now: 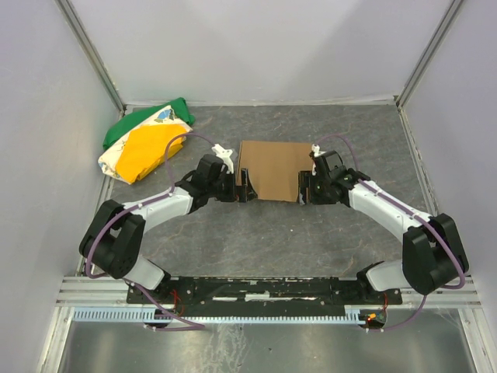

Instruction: Fold the paper box

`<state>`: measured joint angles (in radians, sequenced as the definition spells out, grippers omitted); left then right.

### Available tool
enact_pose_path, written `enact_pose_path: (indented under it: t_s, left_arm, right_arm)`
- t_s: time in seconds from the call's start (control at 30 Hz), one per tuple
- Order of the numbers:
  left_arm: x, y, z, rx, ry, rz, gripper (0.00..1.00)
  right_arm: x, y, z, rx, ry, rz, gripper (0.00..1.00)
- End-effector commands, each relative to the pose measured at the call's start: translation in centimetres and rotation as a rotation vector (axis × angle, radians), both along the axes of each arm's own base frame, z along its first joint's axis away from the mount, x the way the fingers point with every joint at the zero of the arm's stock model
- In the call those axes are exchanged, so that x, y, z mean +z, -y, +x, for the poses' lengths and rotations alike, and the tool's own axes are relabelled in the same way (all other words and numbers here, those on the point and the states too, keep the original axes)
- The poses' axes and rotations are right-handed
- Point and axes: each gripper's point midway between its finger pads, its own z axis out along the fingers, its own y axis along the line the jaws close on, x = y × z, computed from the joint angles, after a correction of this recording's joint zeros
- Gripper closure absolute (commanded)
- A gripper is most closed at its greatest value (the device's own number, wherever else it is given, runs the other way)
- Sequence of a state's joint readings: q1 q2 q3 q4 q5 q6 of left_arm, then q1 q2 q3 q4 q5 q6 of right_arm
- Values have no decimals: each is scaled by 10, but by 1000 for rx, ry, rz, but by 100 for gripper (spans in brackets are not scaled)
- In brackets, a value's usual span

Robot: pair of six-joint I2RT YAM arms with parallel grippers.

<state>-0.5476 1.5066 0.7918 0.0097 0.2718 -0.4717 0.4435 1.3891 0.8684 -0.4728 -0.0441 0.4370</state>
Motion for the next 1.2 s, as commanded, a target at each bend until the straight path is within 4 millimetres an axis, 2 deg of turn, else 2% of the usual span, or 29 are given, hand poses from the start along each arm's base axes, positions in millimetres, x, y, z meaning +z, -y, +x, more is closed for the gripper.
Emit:
enact_pose_path:
  t_s: [0.0,0.23,0.67,0.93,1.1,1.17]
  left_arm:
    - [9,10,6,5,19,-57,2]
    - [3,11,4,6,3,-65,2]
    - [-21,-4,2,29,-12,27,2]
    - [-28,-32,14,119,41,174,2]
    - [-23,-39,18,145,78,198,1]
    - [-21,-39,18,146,81,192,1]
  right_arm:
    - [-1,-3,5,6,26,-3,25]
    - [-9,-1,6,3,19,-21,27]
    - [-28,8,8,-28,11,-74,30]
    - [-23,14,13,-36,46,-108,30]
    - [-13,14,12,-27,56,-105,34]
    - [-2,14,8,-16,65,-97,36]
